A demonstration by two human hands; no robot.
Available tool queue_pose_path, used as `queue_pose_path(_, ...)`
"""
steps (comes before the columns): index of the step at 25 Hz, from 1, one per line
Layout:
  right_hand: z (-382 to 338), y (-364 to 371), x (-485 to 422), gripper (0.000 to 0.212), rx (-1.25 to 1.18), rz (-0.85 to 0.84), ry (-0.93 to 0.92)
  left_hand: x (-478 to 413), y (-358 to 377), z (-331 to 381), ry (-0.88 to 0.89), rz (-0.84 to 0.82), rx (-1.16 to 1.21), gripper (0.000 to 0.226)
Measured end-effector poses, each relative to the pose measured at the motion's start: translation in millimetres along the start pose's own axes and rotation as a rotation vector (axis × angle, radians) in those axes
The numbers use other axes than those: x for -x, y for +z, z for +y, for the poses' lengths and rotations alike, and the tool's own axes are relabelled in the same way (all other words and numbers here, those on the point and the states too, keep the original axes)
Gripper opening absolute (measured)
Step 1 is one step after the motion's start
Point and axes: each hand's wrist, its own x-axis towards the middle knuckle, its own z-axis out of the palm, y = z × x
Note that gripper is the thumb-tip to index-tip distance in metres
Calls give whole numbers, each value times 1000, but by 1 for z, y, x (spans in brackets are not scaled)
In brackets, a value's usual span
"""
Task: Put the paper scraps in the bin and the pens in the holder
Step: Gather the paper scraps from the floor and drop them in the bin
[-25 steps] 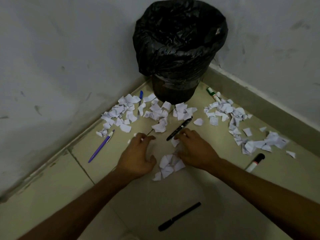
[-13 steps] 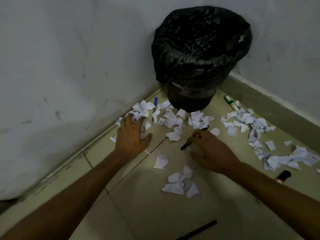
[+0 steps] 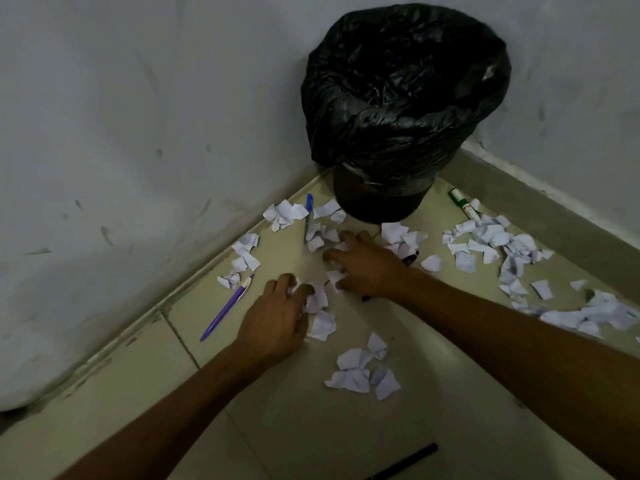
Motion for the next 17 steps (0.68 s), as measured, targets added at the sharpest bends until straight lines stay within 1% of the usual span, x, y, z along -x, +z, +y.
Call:
queue_pose_path(2,-15,13,18,51,-25,-7,-55,12,-5,0,-9,20,71,53)
queue_pose_path(4,-27,26,41,46,-48,-53,-128,11,-11,-10,-27,90,114,53)
queue_pose_path(6,-32,35,63,49,-84,-92,-163,5,-12,-18,-32,106,136,59)
queue_pose_path(8,-36,39,83,57,-144,-124,-163,8,-7,-11,10,23,164,64)
queue_pose_path(10,-38,38,102,61,-206,-153,-162,23,6,5,98,-62,151,63)
queue_pose_path(12,-35,33,119,65,-235,-138,-107,32,10,13,141,-65,175,63)
queue_pose_path(13,-31,31,127,70,-228,-107,-58,33,8,12,122,-59,185,67)
queue_pose_path(14,-27,30,136,80,-211,-89,-3,35,5,11,95,-63,177,76)
queue_pose_path(16,-26,36,153,103,-176,-130,79,40,4,12,90,-127,84,101)
queue_pose_path(17,-30,43,161,112,-158,-167,86,45,5,17,111,-168,10,110)
